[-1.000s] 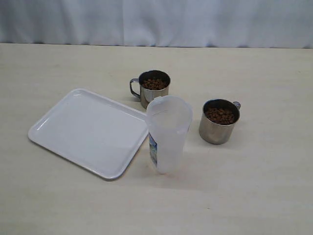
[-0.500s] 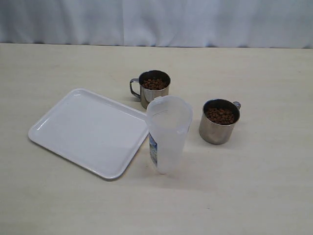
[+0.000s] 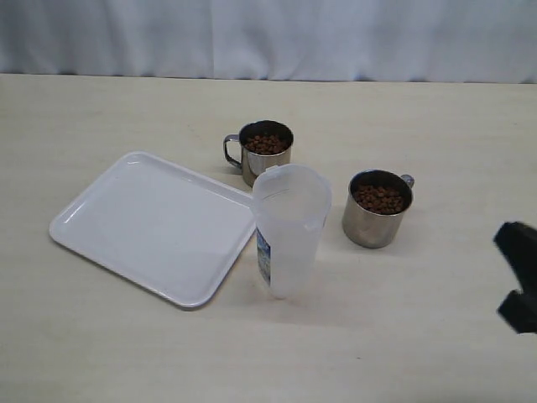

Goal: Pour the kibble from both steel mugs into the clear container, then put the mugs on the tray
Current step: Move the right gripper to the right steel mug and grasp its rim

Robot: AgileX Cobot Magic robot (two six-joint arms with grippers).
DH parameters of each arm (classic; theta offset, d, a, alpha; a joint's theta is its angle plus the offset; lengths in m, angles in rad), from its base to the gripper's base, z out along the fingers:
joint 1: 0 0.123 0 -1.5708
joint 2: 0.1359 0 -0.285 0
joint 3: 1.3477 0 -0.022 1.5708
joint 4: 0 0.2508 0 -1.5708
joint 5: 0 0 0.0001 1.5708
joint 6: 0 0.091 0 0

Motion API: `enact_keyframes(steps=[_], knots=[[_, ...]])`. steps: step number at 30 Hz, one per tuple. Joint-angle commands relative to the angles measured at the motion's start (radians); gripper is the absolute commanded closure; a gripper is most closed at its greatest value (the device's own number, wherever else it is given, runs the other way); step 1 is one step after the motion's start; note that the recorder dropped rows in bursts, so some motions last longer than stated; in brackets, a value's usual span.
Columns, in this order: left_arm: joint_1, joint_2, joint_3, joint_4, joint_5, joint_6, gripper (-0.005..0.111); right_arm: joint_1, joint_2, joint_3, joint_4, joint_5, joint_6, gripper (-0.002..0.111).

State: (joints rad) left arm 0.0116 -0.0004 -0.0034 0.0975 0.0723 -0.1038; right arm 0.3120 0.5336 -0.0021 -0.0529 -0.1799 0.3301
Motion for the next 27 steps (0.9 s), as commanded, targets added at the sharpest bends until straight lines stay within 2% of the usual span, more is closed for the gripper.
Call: enact_keyframes(steps=[1, 2, 3, 5, 8, 12, 19, 27], knots=[[-0.001, 0.0, 0.003, -0.004, -0.01, 0.001, 0.107, 0.099, 0.376, 0.002, -0.09, -0.313, -0.182, 0.097], [-0.001, 0.0, 0.003, -0.004, -0.01, 0.001, 0.107, 0.098, 0.509, 0.002, -0.056, -0.454, -0.225, 0.083], [-0.001, 0.0, 0.003, -0.004, -0.01, 0.001, 0.107, 0.098, 0.605, 0.002, 0.013, -0.544, -0.262, 0.063], [-0.001, 0.0, 0.003, -0.004, -0.01, 0.001, 0.107, 0.098, 0.712, 0.002, 0.09, -0.644, -0.305, 0.036], [-0.001, 0.0, 0.003, -0.004, -0.01, 0.001, 0.107, 0.098, 0.87, -0.06, 0.136, -0.631, -0.33, -0.002], [-0.001, 0.0, 0.003, -0.004, -0.01, 0.001, 0.107, 0.093, 0.994, -0.181, 0.128, -0.521, -0.451, -0.002], [-0.001, 0.0, 0.003, -0.004, -0.01, 0.001, 0.107, -0.011, 1.086, -0.307, 0.058, -0.356, -0.426, -0.002], [-0.001, 0.0, 0.003, -0.004, -0.01, 0.001, 0.107, -0.129, 1.165, -0.32, -0.261, -0.517, -0.258, -0.002]])
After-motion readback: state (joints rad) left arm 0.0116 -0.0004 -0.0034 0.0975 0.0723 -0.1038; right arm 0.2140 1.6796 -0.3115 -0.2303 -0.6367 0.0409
